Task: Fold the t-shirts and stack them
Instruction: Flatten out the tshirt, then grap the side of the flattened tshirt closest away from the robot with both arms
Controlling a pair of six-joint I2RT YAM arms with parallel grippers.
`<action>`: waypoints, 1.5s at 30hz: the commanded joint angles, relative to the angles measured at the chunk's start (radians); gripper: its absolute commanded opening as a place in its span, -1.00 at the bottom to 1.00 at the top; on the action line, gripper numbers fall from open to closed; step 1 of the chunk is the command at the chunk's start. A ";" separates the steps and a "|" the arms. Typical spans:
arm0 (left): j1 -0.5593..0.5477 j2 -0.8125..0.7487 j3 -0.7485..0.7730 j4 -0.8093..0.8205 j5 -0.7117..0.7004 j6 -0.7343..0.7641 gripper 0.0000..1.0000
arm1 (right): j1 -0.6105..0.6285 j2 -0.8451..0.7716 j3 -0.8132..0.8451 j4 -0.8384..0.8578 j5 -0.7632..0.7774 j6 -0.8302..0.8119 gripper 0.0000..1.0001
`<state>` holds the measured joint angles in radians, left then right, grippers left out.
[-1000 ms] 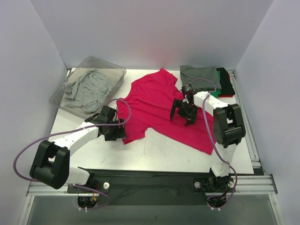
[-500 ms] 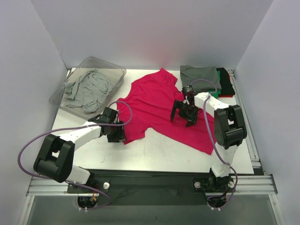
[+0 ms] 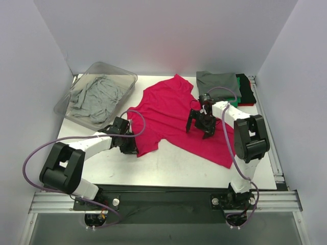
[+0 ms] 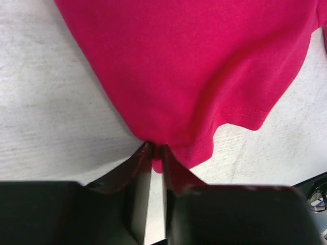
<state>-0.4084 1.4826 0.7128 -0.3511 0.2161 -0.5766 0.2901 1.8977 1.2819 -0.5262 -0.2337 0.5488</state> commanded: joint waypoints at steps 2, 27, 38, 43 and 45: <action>0.003 0.064 -0.036 0.018 0.005 0.003 -0.64 | 0.007 -0.072 -0.019 -0.029 0.008 0.005 0.93; 0.217 -0.042 0.086 -0.081 -0.034 0.096 -1.00 | -0.121 -0.428 -0.407 -0.196 0.141 0.074 0.93; 0.238 -0.022 0.085 -0.055 -0.004 0.109 -1.00 | -0.210 -0.405 -0.429 -0.204 0.191 0.073 0.92; 0.250 -0.016 0.089 -0.045 -0.003 0.118 -1.00 | -0.210 -0.319 -0.379 -0.176 0.194 0.069 0.92; 0.258 -0.012 0.093 -0.043 -0.007 0.123 -1.00 | -0.210 -0.293 -0.352 -0.167 0.194 0.066 0.92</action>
<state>-0.1658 1.4704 0.7666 -0.4145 0.1993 -0.4812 0.0784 1.5791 0.8749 -0.6765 -0.0734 0.6098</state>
